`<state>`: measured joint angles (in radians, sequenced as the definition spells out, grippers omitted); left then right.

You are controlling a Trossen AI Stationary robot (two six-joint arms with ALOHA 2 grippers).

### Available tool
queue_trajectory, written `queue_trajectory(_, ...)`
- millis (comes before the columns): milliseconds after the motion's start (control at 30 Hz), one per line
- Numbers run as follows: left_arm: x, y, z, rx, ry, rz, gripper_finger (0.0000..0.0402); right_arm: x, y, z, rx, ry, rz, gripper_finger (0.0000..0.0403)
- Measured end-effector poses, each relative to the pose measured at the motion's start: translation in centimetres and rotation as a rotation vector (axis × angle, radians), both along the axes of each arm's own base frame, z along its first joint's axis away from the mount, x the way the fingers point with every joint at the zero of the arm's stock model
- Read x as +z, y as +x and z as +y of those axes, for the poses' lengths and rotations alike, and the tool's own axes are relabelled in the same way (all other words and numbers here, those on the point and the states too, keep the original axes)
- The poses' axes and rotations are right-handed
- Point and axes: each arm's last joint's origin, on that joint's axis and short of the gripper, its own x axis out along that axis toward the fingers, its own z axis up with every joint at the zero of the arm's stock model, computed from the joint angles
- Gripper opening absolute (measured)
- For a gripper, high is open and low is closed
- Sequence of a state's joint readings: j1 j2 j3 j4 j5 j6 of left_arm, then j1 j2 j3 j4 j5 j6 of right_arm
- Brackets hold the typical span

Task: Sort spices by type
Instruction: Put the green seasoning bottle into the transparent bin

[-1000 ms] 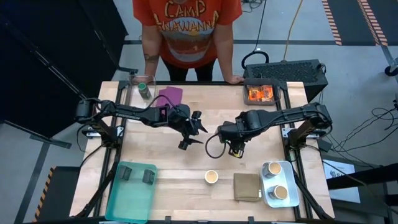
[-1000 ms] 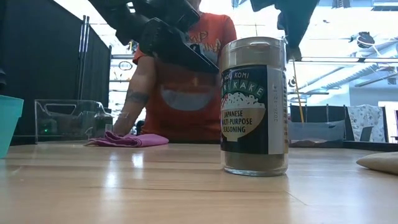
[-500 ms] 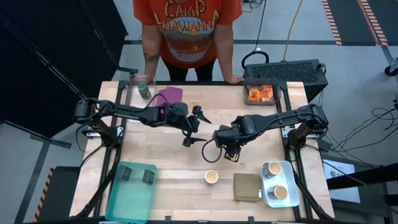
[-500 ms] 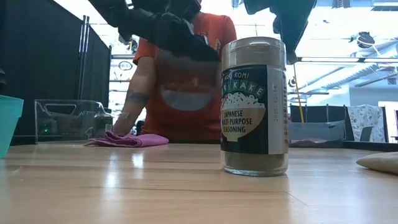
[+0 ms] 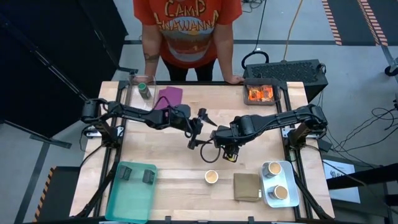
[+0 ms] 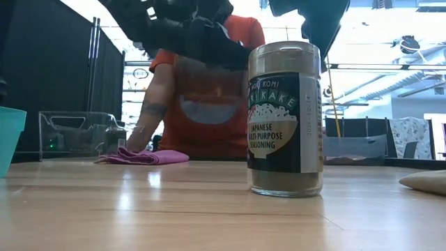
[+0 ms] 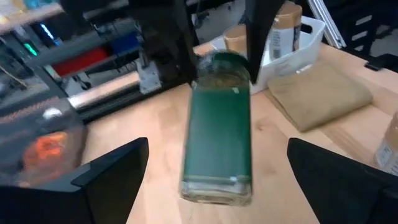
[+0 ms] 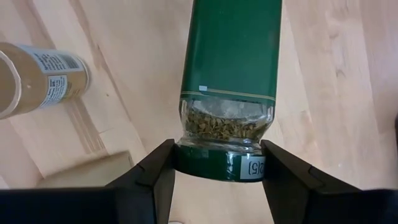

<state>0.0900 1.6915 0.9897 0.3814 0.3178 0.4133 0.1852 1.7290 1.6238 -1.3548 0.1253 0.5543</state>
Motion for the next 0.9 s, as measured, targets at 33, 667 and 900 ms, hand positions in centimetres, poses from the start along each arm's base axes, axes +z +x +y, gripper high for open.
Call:
queue_trajectory(33,-0.3,0.1,0.0,0.003,-0.009,0.009,0.0386,0.0,0.0,0.0,0.005,0.000,-0.001,0.0173)
queue_trajectory(667,-2.3,2.2,0.0,0.008,-0.044,0.080,0.0318,0.1,0.5,-0.2,0.060,-0.009,-0.038,0.0173)
queue_trajectory(900,-2.4,2.2,0.0,0.029,-0.042,0.092,0.0201,0.1,0.5,-0.4,0.071,-0.015,-0.036,0.0181)
